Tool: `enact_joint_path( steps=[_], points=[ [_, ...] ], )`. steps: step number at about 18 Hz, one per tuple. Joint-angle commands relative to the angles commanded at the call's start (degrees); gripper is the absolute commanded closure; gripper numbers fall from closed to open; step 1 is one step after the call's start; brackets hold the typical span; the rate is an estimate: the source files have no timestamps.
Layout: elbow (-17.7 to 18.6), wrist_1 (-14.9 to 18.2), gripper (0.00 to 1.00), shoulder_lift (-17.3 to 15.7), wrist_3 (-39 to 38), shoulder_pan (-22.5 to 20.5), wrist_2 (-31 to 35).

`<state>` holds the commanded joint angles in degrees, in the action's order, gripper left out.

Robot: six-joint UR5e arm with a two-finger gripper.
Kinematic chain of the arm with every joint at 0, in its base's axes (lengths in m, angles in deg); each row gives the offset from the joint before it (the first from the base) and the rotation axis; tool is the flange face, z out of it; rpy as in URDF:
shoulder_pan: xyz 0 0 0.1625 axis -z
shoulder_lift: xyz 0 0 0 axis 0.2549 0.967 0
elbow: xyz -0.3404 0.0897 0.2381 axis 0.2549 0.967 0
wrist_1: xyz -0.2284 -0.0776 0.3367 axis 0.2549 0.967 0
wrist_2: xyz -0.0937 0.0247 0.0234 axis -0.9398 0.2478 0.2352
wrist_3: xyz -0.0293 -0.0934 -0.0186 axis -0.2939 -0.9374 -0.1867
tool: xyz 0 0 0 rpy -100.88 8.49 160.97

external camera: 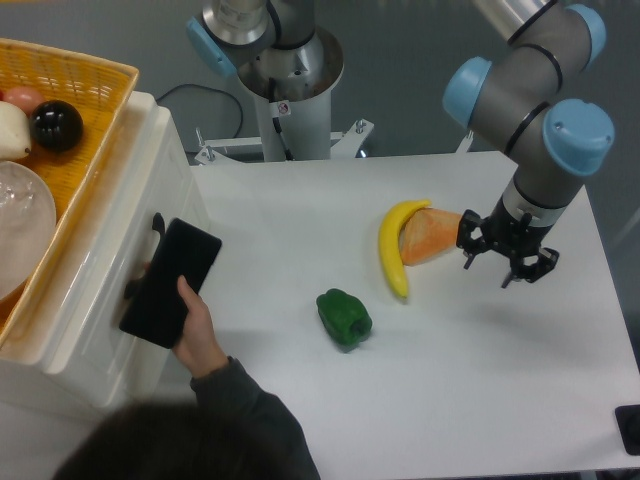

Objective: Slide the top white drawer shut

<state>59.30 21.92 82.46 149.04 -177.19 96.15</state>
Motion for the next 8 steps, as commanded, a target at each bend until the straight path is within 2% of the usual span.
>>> enact_joint_path(
  steps=[4, 6, 8],
  points=[
    [-0.27, -0.71, 0.00, 0.79, 13.44, -3.07, 2.29],
    [-0.27, -2.20, 0.00, 1.06, 15.15, -3.78, 2.29],
    [-0.09, -2.21, 0.00, 1.41, 15.06, -3.96, 2.29]
  ],
)
